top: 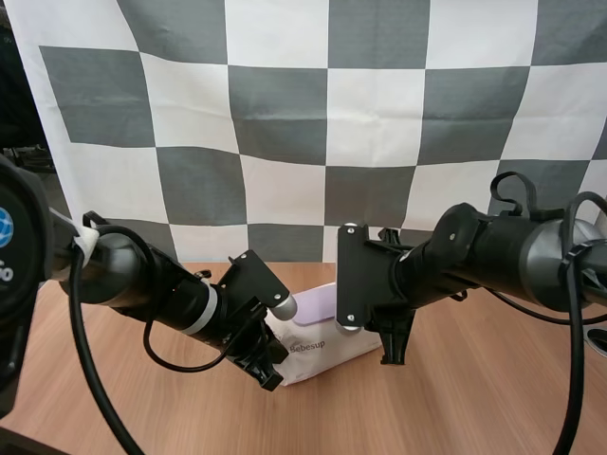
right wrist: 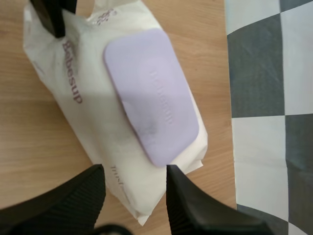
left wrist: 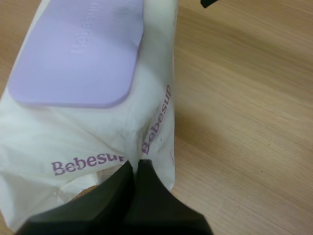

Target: Open the wet wipes lid

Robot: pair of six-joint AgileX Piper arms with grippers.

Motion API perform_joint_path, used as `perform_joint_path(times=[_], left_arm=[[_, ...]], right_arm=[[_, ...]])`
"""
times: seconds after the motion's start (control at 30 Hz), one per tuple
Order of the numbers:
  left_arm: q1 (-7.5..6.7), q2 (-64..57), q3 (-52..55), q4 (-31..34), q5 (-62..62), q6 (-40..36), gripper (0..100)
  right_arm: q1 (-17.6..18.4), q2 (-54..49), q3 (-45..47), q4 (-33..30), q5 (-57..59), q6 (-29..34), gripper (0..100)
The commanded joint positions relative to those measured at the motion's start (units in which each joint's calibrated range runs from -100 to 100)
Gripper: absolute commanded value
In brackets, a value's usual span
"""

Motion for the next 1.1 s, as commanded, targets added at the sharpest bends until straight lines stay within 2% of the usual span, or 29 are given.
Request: perform_joint_path(times=[0.0,0.3,0.43,0.83,1.07], left_arm=[[0.01,0.0,0.0,0.5,0.1,0.0,0],[0.01,0.0,0.0,1.2,0.3,0.0,0],[0.01,0.0,0.0,1.7,1.9,0.0,0],[0.01,0.0,0.0,1.8,1.9,-0.1,0],[0.01,0.0,0.0,1.8,1.9,-0.1,0]], right_arm=[[0.4,0.4,0.2,-1.3,0.8,0.0,67],[3.3,1.0,0.6,-1.5,-0.8,0.0,67],[3.5,3.0,0.6,-1.5,-2.8,0.0,64],[3.5,9.3,0.6,-0.6,-12.6,0.0,64],[3.5,9.7,0.6,2.9,-15.8,0.0,64]])
